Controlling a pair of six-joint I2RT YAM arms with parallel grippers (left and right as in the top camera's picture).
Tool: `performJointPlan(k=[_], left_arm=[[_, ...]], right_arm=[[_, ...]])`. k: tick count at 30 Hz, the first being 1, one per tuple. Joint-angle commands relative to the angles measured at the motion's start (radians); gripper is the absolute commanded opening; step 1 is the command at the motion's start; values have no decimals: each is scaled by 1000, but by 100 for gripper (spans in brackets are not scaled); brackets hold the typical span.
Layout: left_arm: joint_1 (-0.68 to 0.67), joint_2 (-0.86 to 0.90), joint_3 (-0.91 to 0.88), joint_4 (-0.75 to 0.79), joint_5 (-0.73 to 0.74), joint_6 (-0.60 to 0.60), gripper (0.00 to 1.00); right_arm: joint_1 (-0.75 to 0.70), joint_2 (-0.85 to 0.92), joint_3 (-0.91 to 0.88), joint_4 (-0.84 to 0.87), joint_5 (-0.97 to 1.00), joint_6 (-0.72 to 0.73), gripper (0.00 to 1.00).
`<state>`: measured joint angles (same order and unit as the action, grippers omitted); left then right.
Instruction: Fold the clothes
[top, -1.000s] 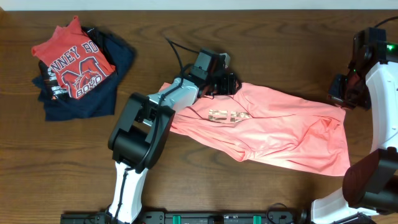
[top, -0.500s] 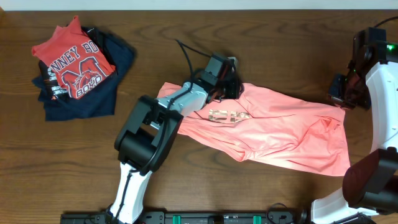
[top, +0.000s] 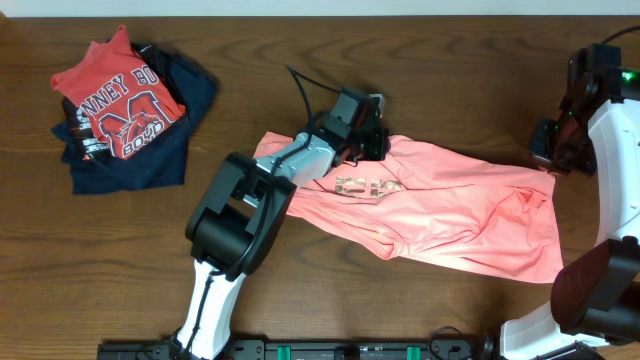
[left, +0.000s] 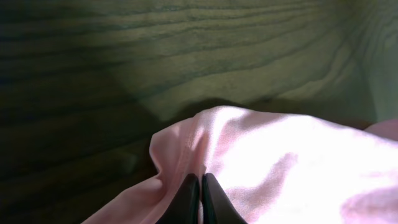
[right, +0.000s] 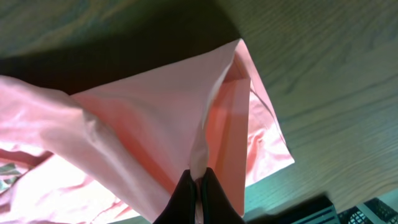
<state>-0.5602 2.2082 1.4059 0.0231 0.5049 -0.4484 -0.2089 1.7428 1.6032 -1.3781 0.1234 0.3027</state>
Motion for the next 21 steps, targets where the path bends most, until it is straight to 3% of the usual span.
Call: performJointPlan(k=[1, 9, 21], left_arm=[[37, -90, 6, -24, 36, 1, 6], [37, -245, 6, -265, 37, 3, 6], [-41, -268, -18, -740, 26, 17, 6]], right_arm=[[-12, -14, 3, 8, 0, -4, 1], [-14, -14, -15, -14, 6, -27, 1], [-92, -14, -234, 33, 243, 25, 1]])
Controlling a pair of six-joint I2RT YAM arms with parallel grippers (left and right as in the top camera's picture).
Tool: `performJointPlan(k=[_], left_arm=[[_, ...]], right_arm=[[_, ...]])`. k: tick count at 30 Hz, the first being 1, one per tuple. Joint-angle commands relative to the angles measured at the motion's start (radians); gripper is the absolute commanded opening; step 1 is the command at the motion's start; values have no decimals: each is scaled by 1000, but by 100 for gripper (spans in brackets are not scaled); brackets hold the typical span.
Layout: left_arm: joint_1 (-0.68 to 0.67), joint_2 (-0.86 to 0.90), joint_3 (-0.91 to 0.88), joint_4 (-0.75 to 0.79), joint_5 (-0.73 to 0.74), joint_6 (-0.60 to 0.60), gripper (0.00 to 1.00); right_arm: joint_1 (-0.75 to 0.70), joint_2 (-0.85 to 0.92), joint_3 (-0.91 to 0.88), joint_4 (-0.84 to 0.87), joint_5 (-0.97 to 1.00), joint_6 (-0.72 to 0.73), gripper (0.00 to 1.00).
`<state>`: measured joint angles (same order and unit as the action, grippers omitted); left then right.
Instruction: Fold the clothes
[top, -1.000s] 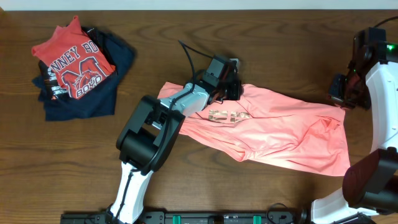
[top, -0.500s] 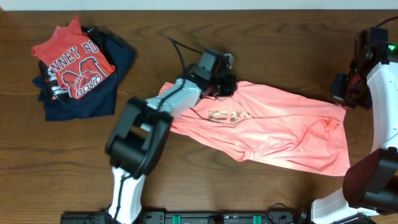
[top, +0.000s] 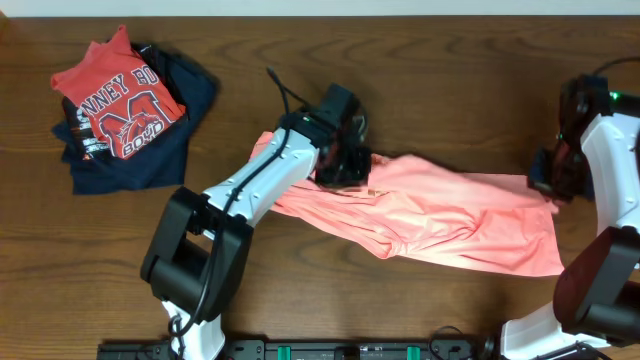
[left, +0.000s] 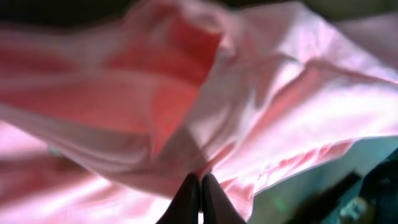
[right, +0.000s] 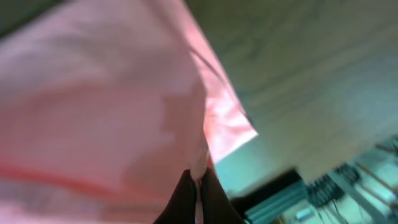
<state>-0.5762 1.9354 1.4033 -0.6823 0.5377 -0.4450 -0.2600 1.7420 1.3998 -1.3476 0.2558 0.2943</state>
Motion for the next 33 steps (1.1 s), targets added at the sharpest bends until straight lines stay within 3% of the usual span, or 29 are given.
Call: performJointPlan(k=[1, 5, 8, 10, 15, 21, 25, 26, 27, 29, 31, 33], left_arm=[[-36, 5, -21, -54, -11, 15, 6], [-73, 5, -28, -135, -74, 25, 6], [-83, 5, -28, -196, -85, 25, 6], [-84, 5, -28, -231, -79, 25, 9], [-82, -3, -27, -288, -76, 44, 11], [-82, -84, 3, -179, -90, 146, 11], [-45, -140, 3, -184, -325, 119, 12], [-21, -150, 3, -191, -348, 119, 16], [11, -160, 3, -197, -352, 119, 34], [86, -174, 3, -212, -351, 119, 56], [169, -177, 3, -223, -345, 135, 68], [249, -175, 3, -233, -336, 173, 68]], right_arm=[[-55, -14, -41, 5, 126, 44, 1], [-109, -14, -62, 24, 74, 53, 5], [-124, -14, -62, 25, 39, 52, 30], [-125, -14, -62, 25, 39, 52, 38], [-125, -14, -63, 25, 21, 41, 40], [-125, -14, -83, 55, -146, -74, 41], [-125, -14, -105, 66, -272, -166, 42], [-125, -14, -109, 70, -276, -166, 42], [-125, -14, -116, 75, -276, -166, 42], [-125, -14, -126, 81, -276, -165, 43], [-125, -14, -133, 88, -285, -165, 45], [-125, -14, -134, 91, -298, -165, 46]])
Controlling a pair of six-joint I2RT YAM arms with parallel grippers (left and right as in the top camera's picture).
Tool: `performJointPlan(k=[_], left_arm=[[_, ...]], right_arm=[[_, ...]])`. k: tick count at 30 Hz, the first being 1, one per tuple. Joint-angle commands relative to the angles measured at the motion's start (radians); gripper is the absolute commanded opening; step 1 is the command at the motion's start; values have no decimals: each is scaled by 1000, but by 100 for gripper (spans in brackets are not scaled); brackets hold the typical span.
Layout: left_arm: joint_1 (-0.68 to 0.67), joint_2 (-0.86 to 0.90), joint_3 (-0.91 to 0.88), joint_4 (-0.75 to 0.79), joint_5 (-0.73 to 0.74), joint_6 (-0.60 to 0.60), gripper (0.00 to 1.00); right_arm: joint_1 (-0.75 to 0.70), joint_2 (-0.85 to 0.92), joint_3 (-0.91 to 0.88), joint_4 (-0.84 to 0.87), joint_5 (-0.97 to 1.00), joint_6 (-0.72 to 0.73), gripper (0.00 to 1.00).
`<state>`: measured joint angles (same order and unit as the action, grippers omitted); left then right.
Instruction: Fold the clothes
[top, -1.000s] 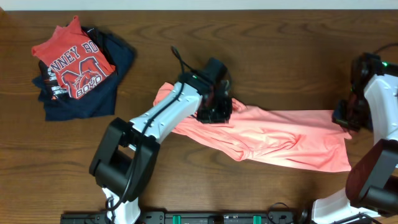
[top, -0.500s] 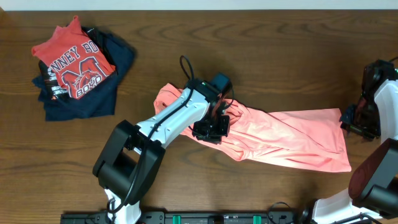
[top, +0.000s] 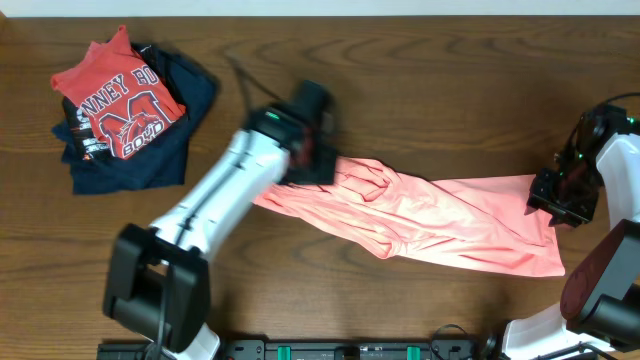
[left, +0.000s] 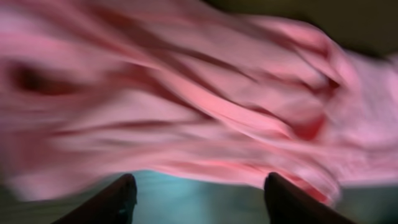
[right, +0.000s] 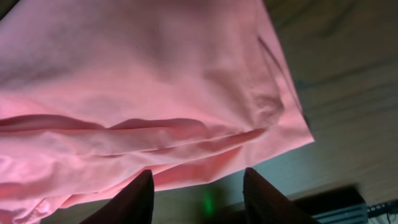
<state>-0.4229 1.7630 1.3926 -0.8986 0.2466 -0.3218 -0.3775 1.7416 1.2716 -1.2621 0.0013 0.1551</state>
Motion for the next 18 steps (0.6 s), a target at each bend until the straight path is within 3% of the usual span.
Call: performJointPlan(k=[1, 4, 11, 16, 18], left_arm=[[131, 0, 13, -20, -45, 72, 69], [224, 14, 4, -23, 14, 129, 72], [335, 34, -21, -150, 60, 119, 73], [338, 34, -74, -164, 55, 119, 61], [338, 34, -109, -119, 54, 119, 61]], right_arm=[[-8, -13, -6, 7, -45, -26, 48], [-8, -13, -6, 6, -44, -26, 50], [-8, -13, -6, 7, -43, -26, 51], [-8, -13, -6, 12, -43, -26, 51], [-8, -13, -6, 10, -43, -26, 51]])
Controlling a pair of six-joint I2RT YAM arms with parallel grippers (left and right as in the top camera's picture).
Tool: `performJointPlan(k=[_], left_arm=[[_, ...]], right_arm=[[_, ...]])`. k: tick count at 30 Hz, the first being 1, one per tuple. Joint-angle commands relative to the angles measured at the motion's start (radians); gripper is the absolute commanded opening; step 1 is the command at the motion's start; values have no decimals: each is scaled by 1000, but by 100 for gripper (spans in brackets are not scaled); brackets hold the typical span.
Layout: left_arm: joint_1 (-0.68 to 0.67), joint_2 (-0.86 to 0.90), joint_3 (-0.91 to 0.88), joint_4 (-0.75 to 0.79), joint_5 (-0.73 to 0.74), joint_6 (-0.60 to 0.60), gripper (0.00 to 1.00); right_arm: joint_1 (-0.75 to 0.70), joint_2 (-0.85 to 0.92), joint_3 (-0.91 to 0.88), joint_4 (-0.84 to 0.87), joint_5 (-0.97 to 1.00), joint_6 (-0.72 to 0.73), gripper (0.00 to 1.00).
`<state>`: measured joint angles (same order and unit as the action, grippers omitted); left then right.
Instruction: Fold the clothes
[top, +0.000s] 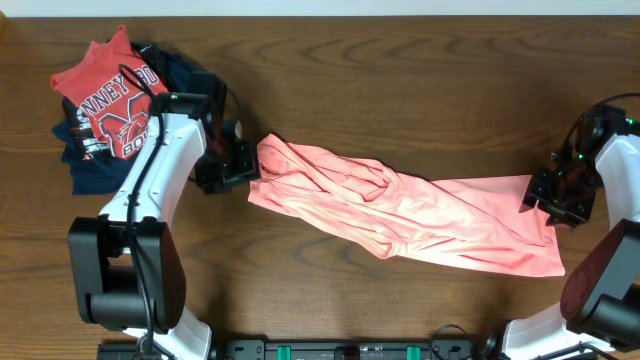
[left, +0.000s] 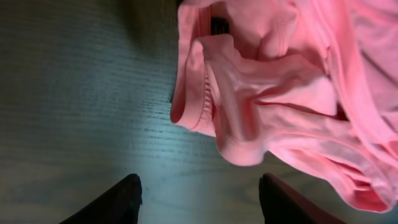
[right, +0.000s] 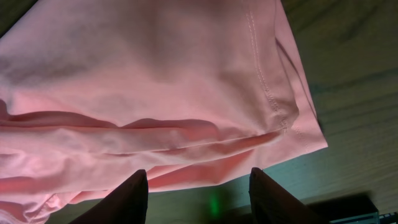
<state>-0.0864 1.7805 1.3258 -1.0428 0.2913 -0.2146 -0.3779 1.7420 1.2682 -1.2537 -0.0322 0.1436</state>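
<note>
A pink shirt (top: 420, 215) lies crumpled in a long band across the wooden table (top: 420, 80). My left gripper (top: 233, 166) hovers just off its bunched left end, jaws wide apart. In the left wrist view this gripper (left: 202, 196) has only bare wood between its fingers, and the shirt's hem (left: 249, 93) lies ahead. My right gripper (top: 547, 197) stands open at the shirt's right edge. In the right wrist view that gripper (right: 199, 190) has the shirt's stitched edge (right: 267, 93) just ahead of its fingers, which hold nothing.
At the back left of the table a red printed shirt (top: 115, 95) lies on top of dark navy clothes (top: 150, 160). A black rail (top: 360, 350) runs along the front edge.
My left gripper was over the shirt's upper left part and is now past its left end, above bare wood. The shirt's left end now lies bunched. The right gripper stays open in nearly the same place.
First both grippers were shut on the shirt, the left at its upper edge near the middle, the right at its right edge. Then they still held it, drawn longer. Later both stood open with the shirt lying loose. Now the left is off its left end.
</note>
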Motion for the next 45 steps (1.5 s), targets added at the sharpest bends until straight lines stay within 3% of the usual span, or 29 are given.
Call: performJointPlan(k=[1, 15, 20, 28, 34, 45], left_arm=[[1, 17, -61, 53, 6, 12, 61], [-3, 18, -206, 490, -16, 11, 61], [-3, 39, -206, 495, -15, 12, 63], [-4, 89, -206, 505, -1, 17, 78], [-3, 111, -204, 503, 132, 129, 79], [59, -72, -159, 250, 142, 169, 78]], right_arm=[[-7, -14, -3, 1, -10, -14, 51], [-7, -14, -3, -3, -10, -14, 51], [-7, -14, -3, -3, -10, -14, 51], [-7, -14, -3, -3, -10, -14, 51], [-7, -14, -3, -3, -9, -14, 51], [-7, -14, -3, -10, 32, -13, 52]])
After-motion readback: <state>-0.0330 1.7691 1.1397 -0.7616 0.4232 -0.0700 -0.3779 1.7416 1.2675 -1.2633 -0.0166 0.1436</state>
